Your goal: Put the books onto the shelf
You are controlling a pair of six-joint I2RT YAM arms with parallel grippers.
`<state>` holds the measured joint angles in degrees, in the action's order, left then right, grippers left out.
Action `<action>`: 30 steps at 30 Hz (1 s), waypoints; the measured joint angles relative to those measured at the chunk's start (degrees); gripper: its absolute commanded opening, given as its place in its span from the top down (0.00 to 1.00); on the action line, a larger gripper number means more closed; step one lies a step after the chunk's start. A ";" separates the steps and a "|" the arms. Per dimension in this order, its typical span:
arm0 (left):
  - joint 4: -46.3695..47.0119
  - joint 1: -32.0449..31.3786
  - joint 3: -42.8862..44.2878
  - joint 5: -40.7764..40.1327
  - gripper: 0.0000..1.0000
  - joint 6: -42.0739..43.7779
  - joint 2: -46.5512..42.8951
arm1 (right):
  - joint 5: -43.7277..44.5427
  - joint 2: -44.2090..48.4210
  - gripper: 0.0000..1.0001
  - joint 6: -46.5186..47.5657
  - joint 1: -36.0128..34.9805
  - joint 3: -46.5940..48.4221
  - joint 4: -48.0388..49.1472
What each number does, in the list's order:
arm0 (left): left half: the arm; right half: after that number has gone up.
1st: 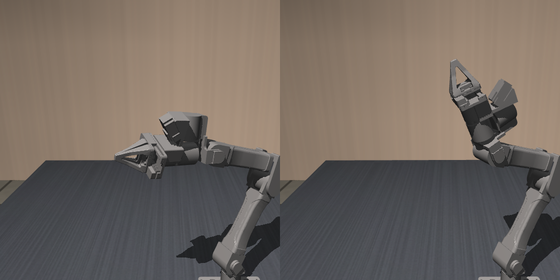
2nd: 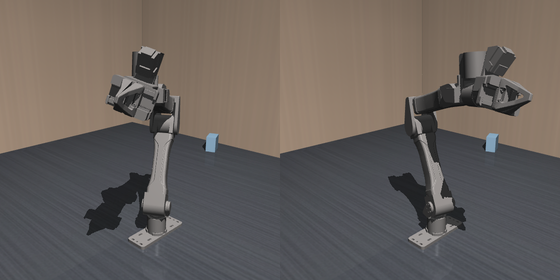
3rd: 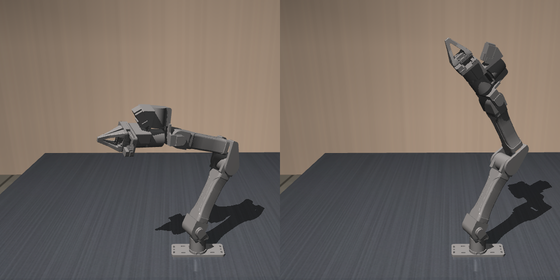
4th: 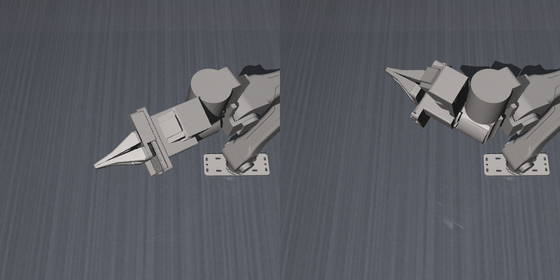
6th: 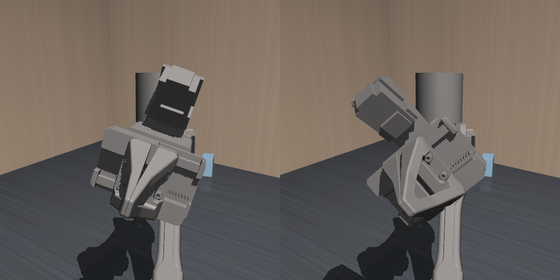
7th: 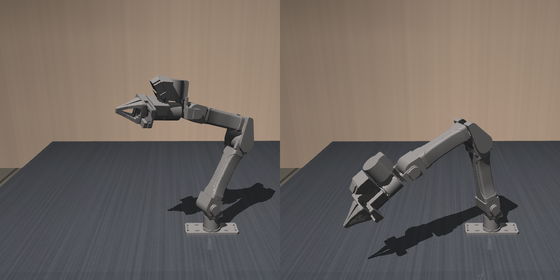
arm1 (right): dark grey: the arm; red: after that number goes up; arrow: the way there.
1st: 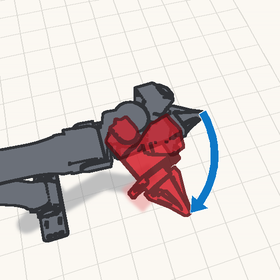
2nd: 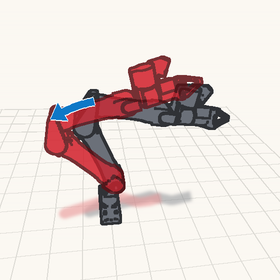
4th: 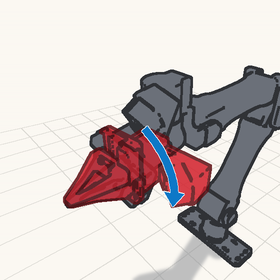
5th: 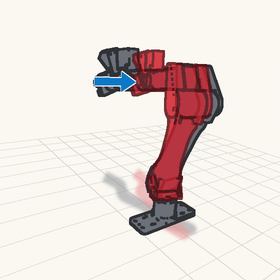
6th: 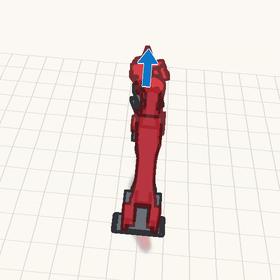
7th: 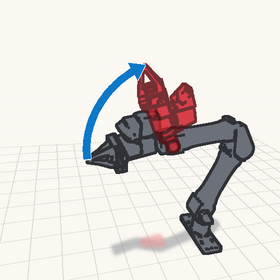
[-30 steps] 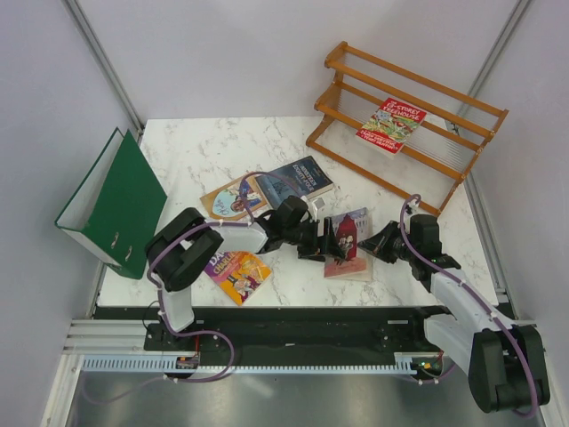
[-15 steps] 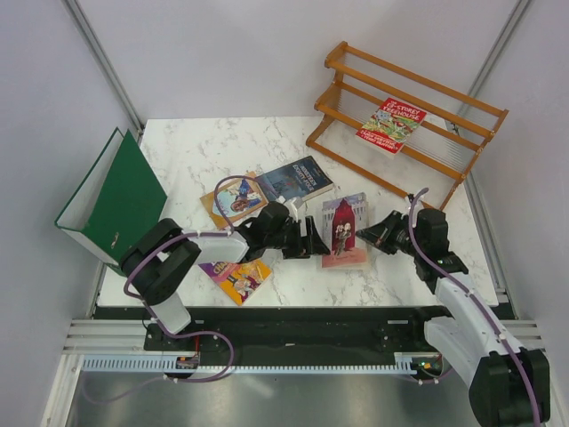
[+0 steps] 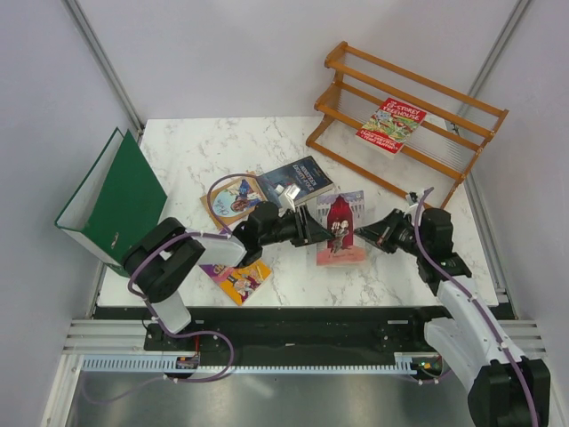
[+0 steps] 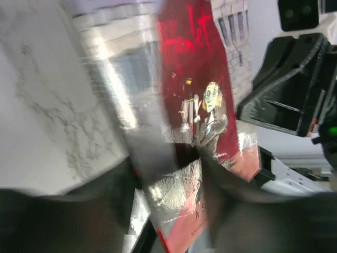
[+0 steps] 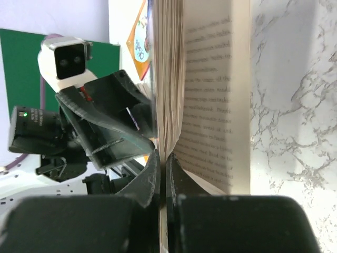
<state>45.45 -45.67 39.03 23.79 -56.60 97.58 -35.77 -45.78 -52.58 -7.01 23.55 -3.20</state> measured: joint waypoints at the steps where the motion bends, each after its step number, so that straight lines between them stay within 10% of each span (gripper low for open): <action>1: 0.57 0.35 -0.02 0.09 0.98 -0.59 0.31 | 0.02 0.31 0.90 -0.17 0.33 -0.17 0.24; 5: 2.82 1.03 0.13 2.19 0.98 -1.64 0.96 | 1.75 0.52 0.42 0.15 0.61 -0.70 -0.50; 8: 2.89 0.72 0.76 3.61 0.98 -1.68 0.83 | 3.74 0.83 0.29 1.38 0.37 -0.70 -3.41; 30: 5.99 4.76 14.05 23.12 0.98 -2.51 3.21 | 8.92 15.32 0.04 3.43 0.28 -0.46 -13.38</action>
<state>51.44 -40.91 53.08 46.92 -59.11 100.79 -26.85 -30.46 -49.15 -6.72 23.09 -16.58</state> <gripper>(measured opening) 0.064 0.947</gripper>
